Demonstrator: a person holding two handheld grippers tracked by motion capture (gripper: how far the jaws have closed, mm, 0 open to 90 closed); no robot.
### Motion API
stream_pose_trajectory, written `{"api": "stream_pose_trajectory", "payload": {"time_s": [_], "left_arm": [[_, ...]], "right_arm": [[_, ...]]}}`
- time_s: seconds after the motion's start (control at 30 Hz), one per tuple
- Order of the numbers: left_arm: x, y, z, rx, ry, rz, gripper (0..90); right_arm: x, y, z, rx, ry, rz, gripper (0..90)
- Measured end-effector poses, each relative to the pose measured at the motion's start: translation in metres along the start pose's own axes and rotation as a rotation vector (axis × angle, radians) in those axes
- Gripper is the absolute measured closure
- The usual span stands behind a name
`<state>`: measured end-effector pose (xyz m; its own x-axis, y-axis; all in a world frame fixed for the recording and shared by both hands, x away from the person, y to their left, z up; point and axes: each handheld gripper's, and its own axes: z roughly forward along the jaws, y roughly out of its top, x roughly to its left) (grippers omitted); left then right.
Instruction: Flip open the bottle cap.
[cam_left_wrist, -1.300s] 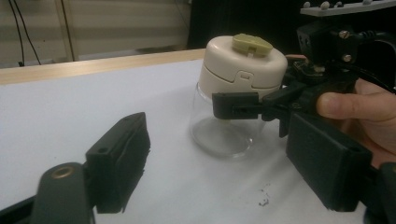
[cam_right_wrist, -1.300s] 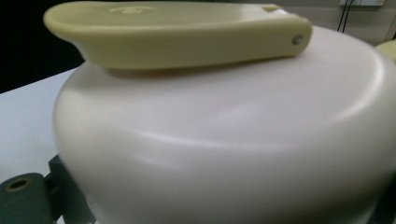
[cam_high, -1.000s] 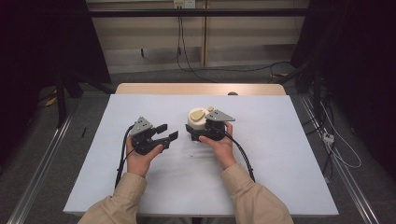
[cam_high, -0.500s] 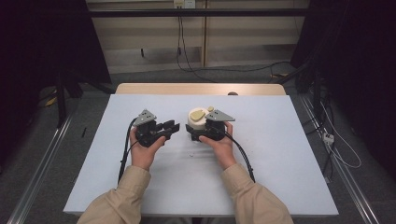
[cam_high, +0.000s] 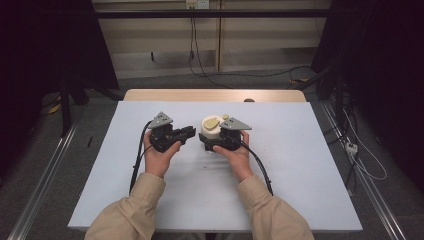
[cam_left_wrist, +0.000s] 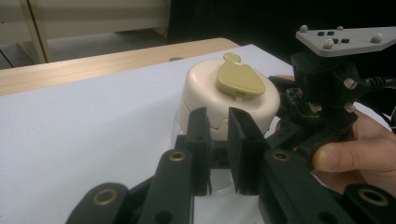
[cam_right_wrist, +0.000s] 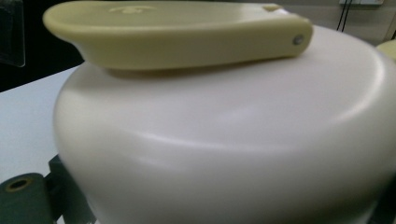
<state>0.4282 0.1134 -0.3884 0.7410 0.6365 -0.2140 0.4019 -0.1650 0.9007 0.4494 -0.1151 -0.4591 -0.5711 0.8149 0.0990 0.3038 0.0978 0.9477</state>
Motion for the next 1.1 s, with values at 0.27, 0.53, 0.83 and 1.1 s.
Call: {"api": "stream_pose_trajectory", "payload": {"time_s": [0.27, 0.53, 0.83, 1.1], "left_arm": [[0.002, 0.003, 0.003, 0.012, -0.012, -0.005, 88.3], [0.0, 0.008, 0.009, 0.024, -0.027, 0.009, 90.0], [-0.001, 0.008, 0.017, 0.061, -0.028, -0.001, 90.0], [-0.002, 0.007, 0.023, 0.071, -0.028, -0.004, 90.0]], "right_arm": [[0.0, 0.0, 0.0, 0.0, -0.001, 0.004, 6.3], [0.0, 0.0, 0.0, 0.002, -0.001, 0.005, 6.3], [0.0, 0.0, 0.0, 0.002, 0.0, 0.005, 6.3], [0.0, 0.0, 0.0, 0.003, 0.0, 0.005, 6.3]]}}
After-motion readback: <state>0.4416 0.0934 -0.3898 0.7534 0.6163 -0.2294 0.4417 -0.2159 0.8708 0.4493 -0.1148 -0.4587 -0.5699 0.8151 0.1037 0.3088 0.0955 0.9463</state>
